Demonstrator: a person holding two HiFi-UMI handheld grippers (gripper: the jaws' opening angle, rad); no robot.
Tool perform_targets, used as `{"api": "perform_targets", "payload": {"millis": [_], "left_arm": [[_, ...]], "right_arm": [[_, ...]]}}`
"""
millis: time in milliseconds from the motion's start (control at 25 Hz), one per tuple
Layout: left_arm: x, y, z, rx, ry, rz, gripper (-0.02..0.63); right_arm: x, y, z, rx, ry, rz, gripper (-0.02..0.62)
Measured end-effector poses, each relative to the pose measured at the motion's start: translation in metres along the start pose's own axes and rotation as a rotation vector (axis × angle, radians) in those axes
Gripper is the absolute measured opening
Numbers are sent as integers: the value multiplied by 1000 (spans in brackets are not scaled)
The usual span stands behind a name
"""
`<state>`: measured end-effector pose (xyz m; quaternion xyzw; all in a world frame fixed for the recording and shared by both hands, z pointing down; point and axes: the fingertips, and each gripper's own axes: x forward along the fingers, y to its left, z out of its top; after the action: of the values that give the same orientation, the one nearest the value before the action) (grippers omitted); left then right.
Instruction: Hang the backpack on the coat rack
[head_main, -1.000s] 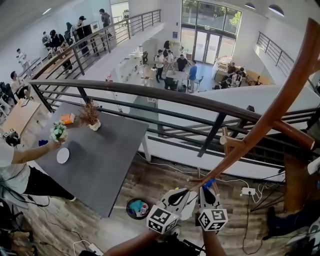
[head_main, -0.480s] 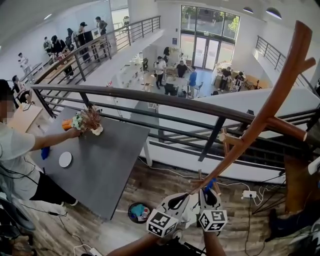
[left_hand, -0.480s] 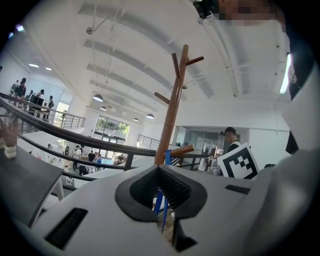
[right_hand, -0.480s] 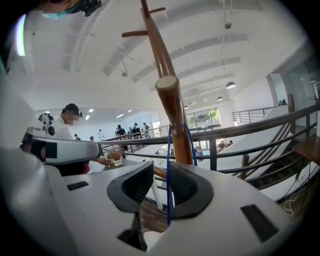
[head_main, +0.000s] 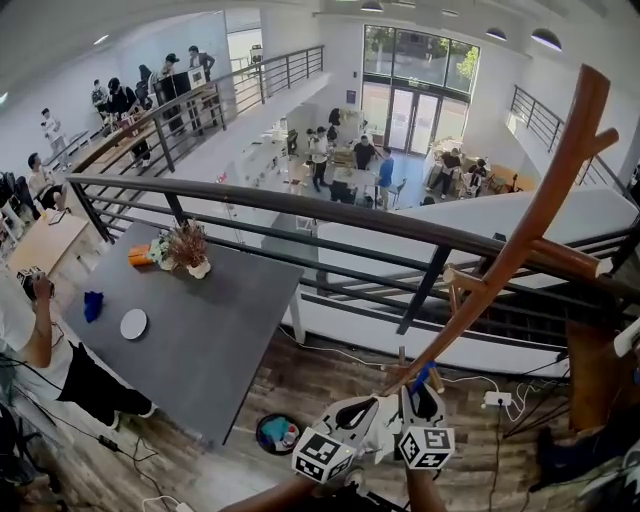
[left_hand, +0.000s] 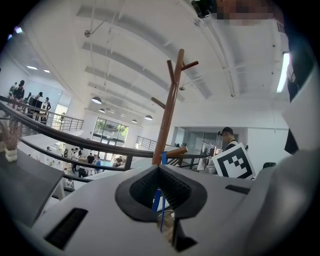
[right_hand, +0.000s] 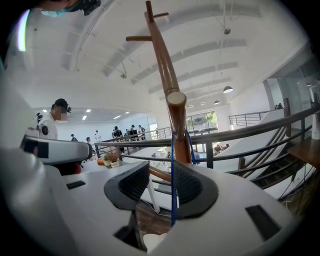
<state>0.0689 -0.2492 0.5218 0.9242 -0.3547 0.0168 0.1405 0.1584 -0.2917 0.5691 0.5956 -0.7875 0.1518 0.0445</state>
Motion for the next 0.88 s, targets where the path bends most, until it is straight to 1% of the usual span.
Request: {"api": "perform_targets", "payload": {"millis": [200, 480, 800, 840, 880], "left_arm": [[-7, -4, 5, 6, -7, 0, 5], [-16, -4, 5, 7, -17, -5, 5], [-35, -12, 8, 15, -39, -35, 5], [-37, -13, 9, 16, -42, -41, 5], [-40, -15, 10, 16, -45, -47, 5]], "right_arm": [[-10, 6, 12, -21, -33, -13, 137], [-17, 15, 8, -13, -44, -17, 137], [-42, 23, 11, 4, -84, -56, 132], [-47, 25, 13, 4, -91, -62, 115], [-53, 27, 14, 4, -99, -69, 67]]}}
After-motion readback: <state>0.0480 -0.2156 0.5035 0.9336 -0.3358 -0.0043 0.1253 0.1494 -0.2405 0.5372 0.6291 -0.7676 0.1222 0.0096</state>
